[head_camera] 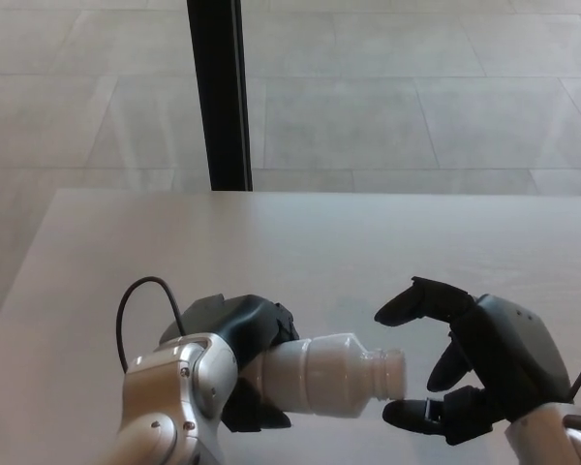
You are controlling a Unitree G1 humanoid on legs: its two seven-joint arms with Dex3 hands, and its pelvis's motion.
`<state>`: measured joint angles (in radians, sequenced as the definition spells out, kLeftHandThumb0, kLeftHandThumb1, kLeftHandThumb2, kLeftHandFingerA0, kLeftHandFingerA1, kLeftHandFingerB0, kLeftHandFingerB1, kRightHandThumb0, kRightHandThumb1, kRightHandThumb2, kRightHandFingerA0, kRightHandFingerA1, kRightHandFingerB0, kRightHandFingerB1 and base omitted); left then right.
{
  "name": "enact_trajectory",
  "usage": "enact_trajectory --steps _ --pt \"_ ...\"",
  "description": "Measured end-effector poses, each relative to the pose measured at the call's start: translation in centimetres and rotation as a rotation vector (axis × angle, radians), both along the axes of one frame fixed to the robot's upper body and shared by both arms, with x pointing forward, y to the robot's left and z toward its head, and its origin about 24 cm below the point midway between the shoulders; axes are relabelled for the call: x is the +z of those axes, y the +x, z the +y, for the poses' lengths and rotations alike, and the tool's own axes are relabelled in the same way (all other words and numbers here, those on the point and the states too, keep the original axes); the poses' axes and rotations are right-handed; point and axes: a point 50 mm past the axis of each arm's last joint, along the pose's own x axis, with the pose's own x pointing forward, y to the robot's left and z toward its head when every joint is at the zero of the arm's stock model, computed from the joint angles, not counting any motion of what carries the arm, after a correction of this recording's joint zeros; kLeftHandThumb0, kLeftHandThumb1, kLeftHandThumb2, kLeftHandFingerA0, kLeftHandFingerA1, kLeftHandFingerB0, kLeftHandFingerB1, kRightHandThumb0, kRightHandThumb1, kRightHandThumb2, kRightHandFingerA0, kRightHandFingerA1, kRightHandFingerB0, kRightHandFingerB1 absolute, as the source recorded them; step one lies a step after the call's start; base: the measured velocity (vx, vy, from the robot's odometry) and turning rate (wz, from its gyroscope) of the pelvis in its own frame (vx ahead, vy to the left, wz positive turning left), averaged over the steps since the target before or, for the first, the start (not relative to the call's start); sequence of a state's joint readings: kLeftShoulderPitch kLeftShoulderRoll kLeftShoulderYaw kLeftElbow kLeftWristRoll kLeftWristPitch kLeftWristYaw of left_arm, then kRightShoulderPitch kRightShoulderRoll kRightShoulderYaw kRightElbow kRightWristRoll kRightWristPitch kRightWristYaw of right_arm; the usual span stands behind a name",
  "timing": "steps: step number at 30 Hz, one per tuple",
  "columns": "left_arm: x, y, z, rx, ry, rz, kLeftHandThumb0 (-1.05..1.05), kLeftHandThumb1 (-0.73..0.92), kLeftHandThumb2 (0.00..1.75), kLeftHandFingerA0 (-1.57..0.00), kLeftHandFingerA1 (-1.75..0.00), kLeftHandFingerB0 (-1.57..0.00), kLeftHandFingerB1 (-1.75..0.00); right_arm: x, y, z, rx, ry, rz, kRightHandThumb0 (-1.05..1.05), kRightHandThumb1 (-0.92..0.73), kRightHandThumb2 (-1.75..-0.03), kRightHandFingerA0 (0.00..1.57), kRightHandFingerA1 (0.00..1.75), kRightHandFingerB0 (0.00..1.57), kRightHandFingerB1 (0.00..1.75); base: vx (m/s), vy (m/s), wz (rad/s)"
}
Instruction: The robot uses its left hand to to lift the bottle kept on the middle of the desk and tilts it towards its right hand. It then uses its right hand to rotate its cap to open it and places the bottle and cap back on the desk
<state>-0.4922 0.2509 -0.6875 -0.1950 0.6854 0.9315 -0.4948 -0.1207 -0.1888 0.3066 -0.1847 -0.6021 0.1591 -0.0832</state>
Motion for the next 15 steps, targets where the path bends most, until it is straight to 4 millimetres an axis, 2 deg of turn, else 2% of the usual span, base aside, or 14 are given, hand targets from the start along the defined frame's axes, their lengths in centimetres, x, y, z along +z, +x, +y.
enact_trajectory --steps 1,3,4,5,6,7,9,10,11,12,14,15 --pt "0.01 -0.02 0.02 0.001 -0.004 -0.002 -0.36 0.58 0.58 -0.76 -1.16 -0.75 -0.73 0.00 0.00 0.01 0.000 0.001 0.000 -1.00 -0.27 -0.75 1.39 0.61 0.60 0.81 0.00 0.000 0.00" --pt "0.01 -0.05 -0.04 0.001 -0.010 -0.002 -0.35 0.58 0.57 -0.76 -1.18 -0.77 -0.73 -0.01 -0.01 -0.01 -0.001 0.000 0.000 -1.00 -0.28 -0.75 1.40 0.63 0.61 0.79 0.00 0.000 0.00" --pt "0.01 -0.06 -0.10 0.000 -0.013 -0.002 -0.35 0.62 0.58 -0.77 -1.09 -0.74 -0.69 -0.03 -0.02 -0.01 -0.001 0.000 0.001 -0.98 -0.28 -0.76 1.40 0.65 0.65 0.76 0.00 0.000 0.00" --pt "0.00 -0.07 -0.14 0.000 -0.013 -0.002 -0.31 0.71 0.71 -0.77 -1.12 -0.66 -0.71 -0.05 -0.04 -0.02 -0.001 0.000 0.002 -0.97 -0.27 -0.82 1.43 0.71 0.97 0.80 0.00 0.000 0.00" --pt "-0.03 -0.08 -0.16 -0.002 -0.010 -0.001 -0.28 0.72 0.78 -0.78 -1.15 -0.68 -0.73 -0.08 -0.07 -0.03 -0.001 0.000 0.002 -0.98 -0.35 -0.62 1.43 0.66 0.89 0.68 0.00 0.000 0.00" --pt "-0.09 -0.04 -0.23 -0.004 -0.001 0.002 -0.25 0.70 0.82 -0.80 -1.16 -0.67 -0.73 -0.14 -0.12 -0.04 0.000 0.001 0.001 -0.92 -0.30 -0.86 1.41 0.80 0.94 0.72 0.00 0.000 0.00" --pt "-0.12 0.04 -0.31 -0.007 0.009 0.004 -0.24 0.65 0.88 -0.79 -1.12 -0.67 -0.74 -0.27 -0.26 -0.04 0.002 0.008 -0.006 -0.95 -0.33 -0.91 1.46 0.84 0.99 0.71 0.00 0.000 0.00" --pt "-0.11 0.07 -0.32 -0.007 0.011 0.003 -0.22 0.67 0.89 -0.75 -1.13 -0.65 -0.69 -0.33 -0.31 -0.05 0.002 0.012 -0.010 -0.94 -0.31 -0.95 1.54 0.98 1.15 0.77 0.00 0.000 0.00" --pt "-0.11 0.11 -0.34 -0.004 0.011 0.004 -0.21 0.65 0.92 -0.77 -1.20 -0.64 -0.68 -0.42 -0.36 -0.06 0.001 0.018 -0.015 -0.97 -0.35 -0.77 1.57 0.86 1.24 0.69 0.00 0.000 0.00" --pt "-0.14 0.13 -0.39 0.002 0.006 0.008 -0.20 0.62 0.98 -0.77 -1.35 -0.66 -0.67 -0.48 -0.35 -0.08 -0.003 0.025 -0.023 -0.97 -0.38 -0.70 1.57 0.94 1.30 0.65 0.00 0.000 0.00" --pt "-0.20 0.16 -0.43 0.012 0.000 0.013 -0.20 0.60 0.99 -0.76 -1.31 -0.66 -0.70 -0.50 -0.34 -0.10 -0.005 0.037 -0.040 -0.99 -0.34 -0.76 1.57 0.92 1.34 0.67 0.00 0.000 0.00" --pt "-0.20 0.16 -0.44 0.014 0.000 0.013 -0.19 0.61 0.98 -0.77 -1.33 -0.67 -0.70 -0.51 -0.34 -0.10 -0.006 0.043 -0.049 -1.03 -0.31 -0.79 1.57 0.99 1.40 0.68 0.00 0.000 0.00"
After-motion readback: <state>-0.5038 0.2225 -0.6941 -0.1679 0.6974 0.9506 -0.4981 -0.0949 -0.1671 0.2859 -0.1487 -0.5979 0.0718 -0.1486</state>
